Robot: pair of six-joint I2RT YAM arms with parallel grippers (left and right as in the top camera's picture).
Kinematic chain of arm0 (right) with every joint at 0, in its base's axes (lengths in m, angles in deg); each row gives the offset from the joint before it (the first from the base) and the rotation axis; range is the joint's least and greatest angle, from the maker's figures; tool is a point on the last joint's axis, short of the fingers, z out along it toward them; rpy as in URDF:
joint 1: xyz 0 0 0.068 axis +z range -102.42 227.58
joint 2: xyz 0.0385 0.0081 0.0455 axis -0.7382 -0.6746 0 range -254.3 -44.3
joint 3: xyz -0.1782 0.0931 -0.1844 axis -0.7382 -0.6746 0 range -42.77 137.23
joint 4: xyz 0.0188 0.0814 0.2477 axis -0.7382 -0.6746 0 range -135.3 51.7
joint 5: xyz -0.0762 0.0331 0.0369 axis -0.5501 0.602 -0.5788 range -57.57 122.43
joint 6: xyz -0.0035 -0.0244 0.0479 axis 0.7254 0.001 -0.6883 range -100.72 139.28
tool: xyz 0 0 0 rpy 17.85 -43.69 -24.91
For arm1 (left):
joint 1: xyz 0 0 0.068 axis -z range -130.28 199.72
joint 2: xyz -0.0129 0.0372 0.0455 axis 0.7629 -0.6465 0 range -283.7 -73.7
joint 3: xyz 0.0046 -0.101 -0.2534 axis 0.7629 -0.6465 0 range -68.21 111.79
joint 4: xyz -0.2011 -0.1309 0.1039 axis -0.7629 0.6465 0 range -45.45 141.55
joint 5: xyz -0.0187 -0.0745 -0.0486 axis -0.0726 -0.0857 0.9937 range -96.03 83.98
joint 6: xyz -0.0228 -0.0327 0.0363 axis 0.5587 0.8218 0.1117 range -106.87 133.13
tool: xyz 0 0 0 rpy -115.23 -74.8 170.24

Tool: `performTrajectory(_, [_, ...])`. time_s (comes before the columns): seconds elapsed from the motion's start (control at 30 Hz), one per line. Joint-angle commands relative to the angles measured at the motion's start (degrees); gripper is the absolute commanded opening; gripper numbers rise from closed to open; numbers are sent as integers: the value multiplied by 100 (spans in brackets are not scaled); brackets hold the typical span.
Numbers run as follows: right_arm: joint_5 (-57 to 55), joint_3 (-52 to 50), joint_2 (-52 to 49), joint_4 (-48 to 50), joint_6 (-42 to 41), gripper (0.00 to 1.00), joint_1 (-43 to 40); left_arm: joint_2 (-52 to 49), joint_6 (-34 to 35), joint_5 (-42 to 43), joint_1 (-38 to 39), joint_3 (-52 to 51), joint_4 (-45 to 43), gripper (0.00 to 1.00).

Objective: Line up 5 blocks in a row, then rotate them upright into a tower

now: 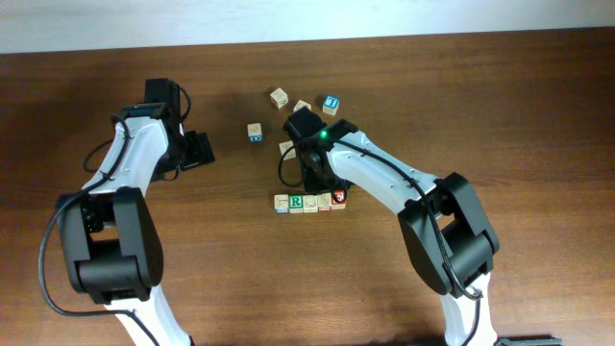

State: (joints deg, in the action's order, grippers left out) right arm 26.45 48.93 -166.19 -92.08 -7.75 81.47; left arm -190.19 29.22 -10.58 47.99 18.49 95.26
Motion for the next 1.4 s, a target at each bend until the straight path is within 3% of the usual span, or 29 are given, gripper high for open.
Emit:
performTrajectory(0.0, [39,-48,-42,-24,-48,33,11,-20,59,-46,9,57,7,94])
performTrajectory(1.37, [142,-46,-42,-125,-48,33,9,-20,59,-46,9,57,-11,94])
